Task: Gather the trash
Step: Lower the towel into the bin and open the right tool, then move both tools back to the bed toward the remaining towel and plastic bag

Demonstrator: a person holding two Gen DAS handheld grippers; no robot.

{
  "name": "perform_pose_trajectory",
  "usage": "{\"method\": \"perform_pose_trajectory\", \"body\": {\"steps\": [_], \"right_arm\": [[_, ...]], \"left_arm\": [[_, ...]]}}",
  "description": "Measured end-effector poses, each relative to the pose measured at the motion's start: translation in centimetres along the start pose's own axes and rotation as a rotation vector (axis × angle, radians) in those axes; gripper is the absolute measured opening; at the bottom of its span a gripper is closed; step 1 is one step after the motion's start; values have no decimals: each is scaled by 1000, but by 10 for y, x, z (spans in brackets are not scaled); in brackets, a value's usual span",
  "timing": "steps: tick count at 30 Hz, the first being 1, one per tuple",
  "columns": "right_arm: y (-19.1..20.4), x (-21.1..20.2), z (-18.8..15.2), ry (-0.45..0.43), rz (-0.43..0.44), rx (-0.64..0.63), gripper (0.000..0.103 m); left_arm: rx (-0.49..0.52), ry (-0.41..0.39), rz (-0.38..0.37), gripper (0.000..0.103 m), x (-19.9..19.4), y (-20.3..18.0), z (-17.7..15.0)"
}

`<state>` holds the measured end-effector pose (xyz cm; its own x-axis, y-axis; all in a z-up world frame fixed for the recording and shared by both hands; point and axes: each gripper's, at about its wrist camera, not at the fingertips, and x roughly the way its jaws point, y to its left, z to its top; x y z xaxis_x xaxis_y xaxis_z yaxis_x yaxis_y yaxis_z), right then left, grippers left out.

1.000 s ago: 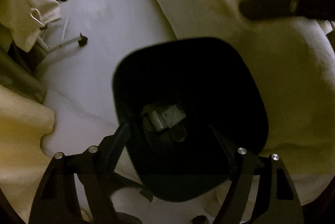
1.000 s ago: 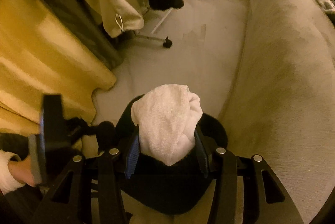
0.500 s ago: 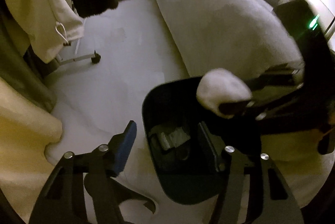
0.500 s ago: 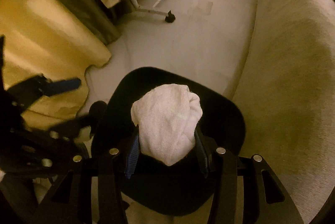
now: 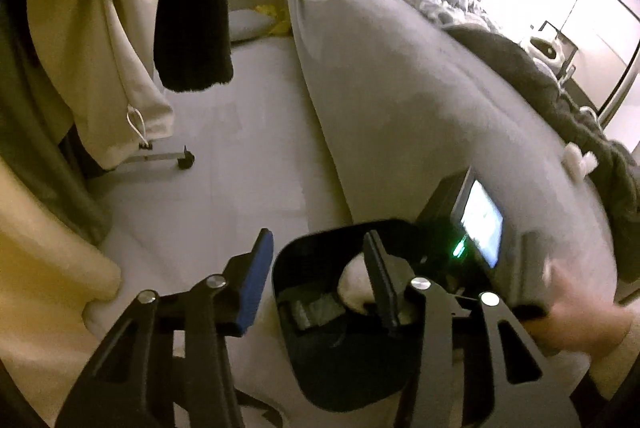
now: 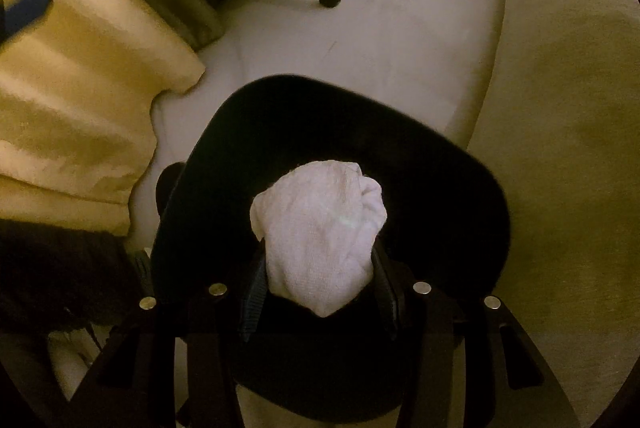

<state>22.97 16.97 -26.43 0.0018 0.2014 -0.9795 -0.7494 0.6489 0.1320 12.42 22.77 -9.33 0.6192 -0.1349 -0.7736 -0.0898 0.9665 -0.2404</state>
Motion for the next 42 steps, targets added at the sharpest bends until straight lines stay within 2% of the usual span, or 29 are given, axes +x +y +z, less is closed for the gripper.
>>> {"method": "perform_pose_trajectory", "body": {"steps": [9, 16, 19, 23, 24, 30, 36, 42], "right_arm": [[16, 24, -4, 59, -27, -48, 49], [18, 25, -12, 75, -32, -63, 51], [20, 28, -15, 84, -32, -69, 56], [21, 24, -17, 88, -22, -65, 74], [21, 21, -19, 82, -18, -65, 76], [17, -19, -18, -23, 22, -42, 82], [8, -75, -18, -161, 59, -22, 84], [-2, -113, -25, -284, 45, -17, 85]], "left_arm": [[-29, -83, -27, 48, -25, -9, 27], [-52, -129, -52, 48, -41, -18, 45], [-56, -136, -56, 48, -44, -24, 50], [-39, -150, -50, 48, -47, -34, 54], [-35, -151, -48, 48, -47, -37, 55], [-19, -161, -48, 48, -52, -52, 66], [3, -190, -41, 48, -56, -73, 75], [35, -195, -42, 48, -52, -100, 80]]}}
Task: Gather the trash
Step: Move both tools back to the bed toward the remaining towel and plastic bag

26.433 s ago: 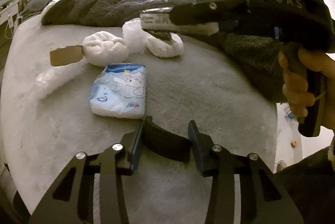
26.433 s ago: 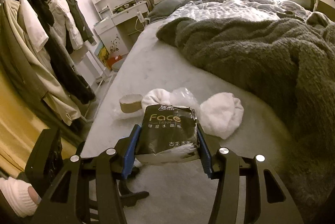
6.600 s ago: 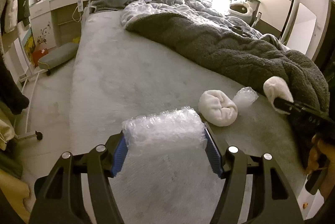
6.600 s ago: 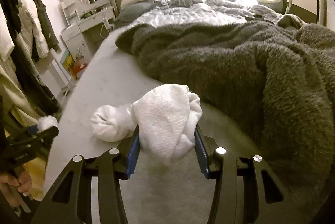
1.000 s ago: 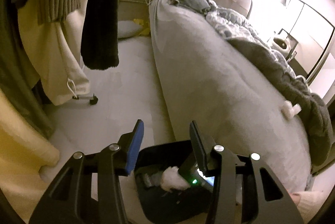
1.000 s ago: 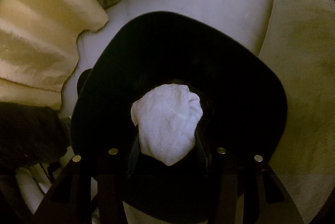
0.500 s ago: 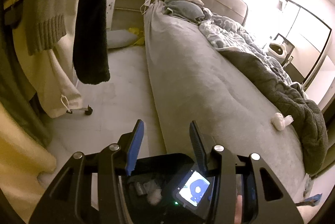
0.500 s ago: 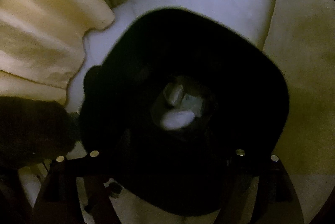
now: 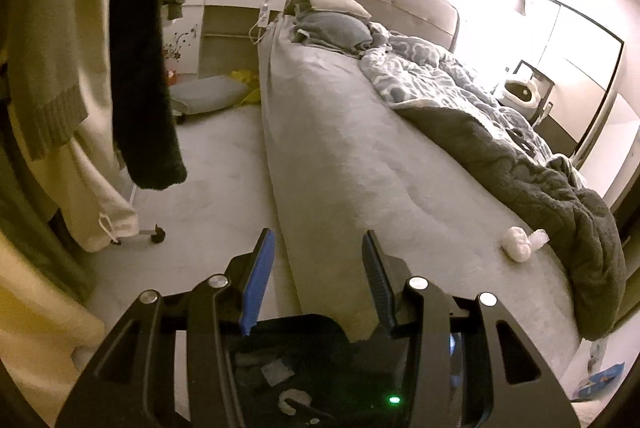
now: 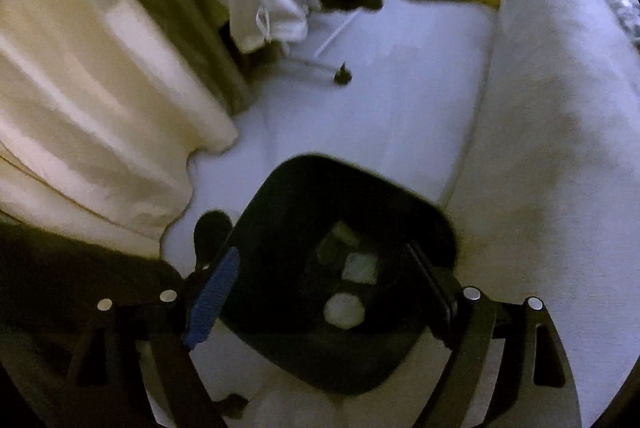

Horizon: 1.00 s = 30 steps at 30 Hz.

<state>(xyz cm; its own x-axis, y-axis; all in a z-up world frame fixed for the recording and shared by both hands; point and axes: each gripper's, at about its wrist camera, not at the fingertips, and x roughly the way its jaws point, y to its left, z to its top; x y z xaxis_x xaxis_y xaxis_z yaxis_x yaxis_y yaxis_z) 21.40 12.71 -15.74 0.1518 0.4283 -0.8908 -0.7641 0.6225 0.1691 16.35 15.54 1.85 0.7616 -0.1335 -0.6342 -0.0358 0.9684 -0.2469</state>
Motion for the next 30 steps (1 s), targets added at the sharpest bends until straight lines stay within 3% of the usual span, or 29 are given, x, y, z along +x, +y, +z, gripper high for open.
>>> {"method": "perform_pose_trajectory", "body": {"steps": [6, 14, 30], "right_arm": [[-28, -32, -6, -83, -49, 41, 86], [-72, -89, -27, -211, -123, 84, 86], [-167, -189, -96, -409, -322, 165, 88]], "left_arm": [[55, -10, 16, 48, 12, -29, 4], [47, 19, -11, 47, 37, -59, 2], [151, -37, -22, 54, 57, -145, 1]]}}
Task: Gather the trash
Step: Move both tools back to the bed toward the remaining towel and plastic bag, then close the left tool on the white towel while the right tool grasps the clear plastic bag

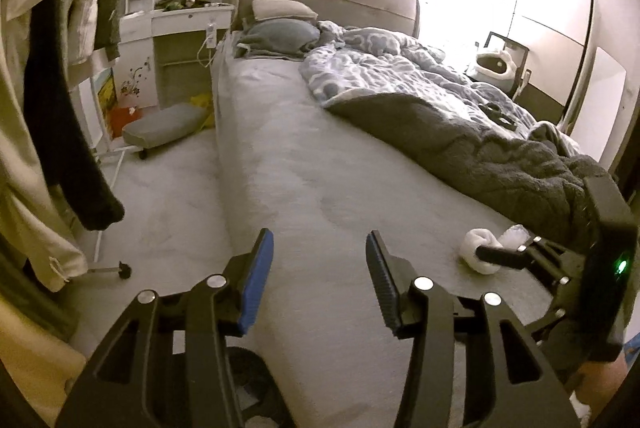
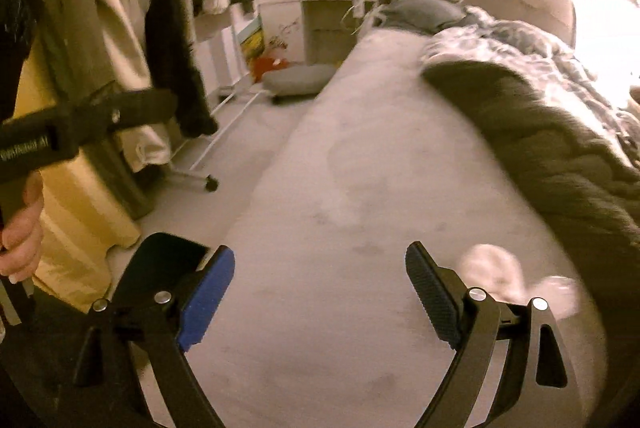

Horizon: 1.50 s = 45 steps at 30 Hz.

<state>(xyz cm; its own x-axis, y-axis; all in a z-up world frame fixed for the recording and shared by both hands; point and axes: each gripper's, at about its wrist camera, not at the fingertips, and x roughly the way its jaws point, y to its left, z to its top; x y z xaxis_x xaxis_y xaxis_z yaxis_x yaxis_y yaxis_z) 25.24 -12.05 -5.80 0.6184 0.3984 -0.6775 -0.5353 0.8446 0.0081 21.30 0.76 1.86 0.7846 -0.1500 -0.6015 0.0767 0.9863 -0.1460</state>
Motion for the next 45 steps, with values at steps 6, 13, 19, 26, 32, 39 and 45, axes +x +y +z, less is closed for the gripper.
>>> {"method": "perform_pose_trajectory", "body": {"steps": [6, 13, 19, 26, 32, 39, 45], "right_arm": [[-34, -19, -9, -53, -39, 46, 88], [-65, -37, -14, -101, -82, 88, 88], [-85, -43, -22, -104, -101, 117, 90], [-105, -47, -33, -103, -130, 154, 90], [-121, -49, -38, -111, -120, 211, 90], [-140, -48, -47, -112, -98, 291, 90], [-150, -44, -55, -103, -94, 315, 90]], "left_arm": [[9, -12, -54, 68, 15, -25, -4], [-22, 24, -94, 76, 39, -46, -13], [16, 40, -121, 85, 50, -68, -19], [42, 62, -166, 89, 62, -84, -21], [70, 110, -213, 91, 81, -101, -23], [110, 127, -274, 91, 95, -118, -28], [125, 152, -318, 91, 106, -130, -36]]}}
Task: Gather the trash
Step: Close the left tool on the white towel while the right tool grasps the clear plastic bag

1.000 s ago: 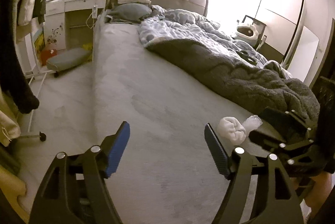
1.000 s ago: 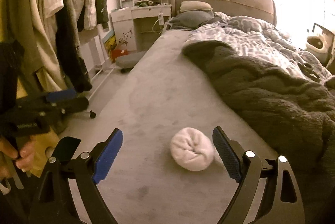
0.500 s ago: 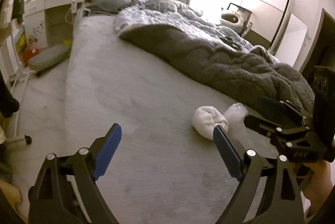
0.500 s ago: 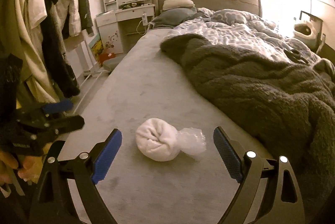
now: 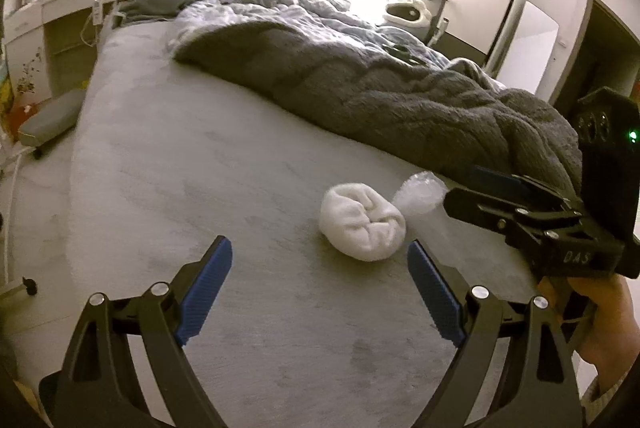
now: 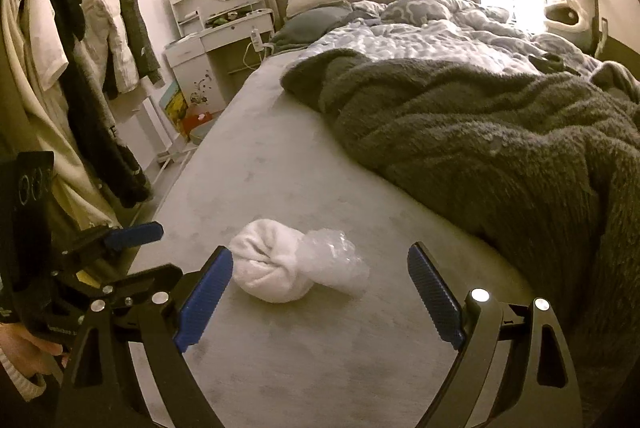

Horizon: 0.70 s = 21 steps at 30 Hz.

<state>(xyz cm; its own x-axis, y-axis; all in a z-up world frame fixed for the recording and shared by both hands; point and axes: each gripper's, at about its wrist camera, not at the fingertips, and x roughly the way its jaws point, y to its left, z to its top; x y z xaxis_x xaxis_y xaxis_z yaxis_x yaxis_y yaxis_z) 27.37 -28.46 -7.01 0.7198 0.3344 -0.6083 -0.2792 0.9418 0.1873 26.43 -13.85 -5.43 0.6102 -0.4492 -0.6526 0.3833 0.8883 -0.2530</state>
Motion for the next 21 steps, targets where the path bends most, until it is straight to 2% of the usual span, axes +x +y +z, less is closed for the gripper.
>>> {"method": "perform_pose_trajectory", "body": {"steps": [4, 8, 15, 21], "right_arm": [[-5, 2, -3, -11, 32, 29, 90], [-5, 5, -5, -17, 43, 36, 75], [-6, 19, -8, 8, 25, 52, 64], [-8, 30, -10, 32, 46, 88, 63]], "left_arm": [[24, 6, -22, 91, 8, -7, -3], [55, 12, -43, 91, 14, -14, -3], [162, 13, -42, 91, 26, -28, -5], [160, 25, -45, 91, 37, -28, -2]]}}
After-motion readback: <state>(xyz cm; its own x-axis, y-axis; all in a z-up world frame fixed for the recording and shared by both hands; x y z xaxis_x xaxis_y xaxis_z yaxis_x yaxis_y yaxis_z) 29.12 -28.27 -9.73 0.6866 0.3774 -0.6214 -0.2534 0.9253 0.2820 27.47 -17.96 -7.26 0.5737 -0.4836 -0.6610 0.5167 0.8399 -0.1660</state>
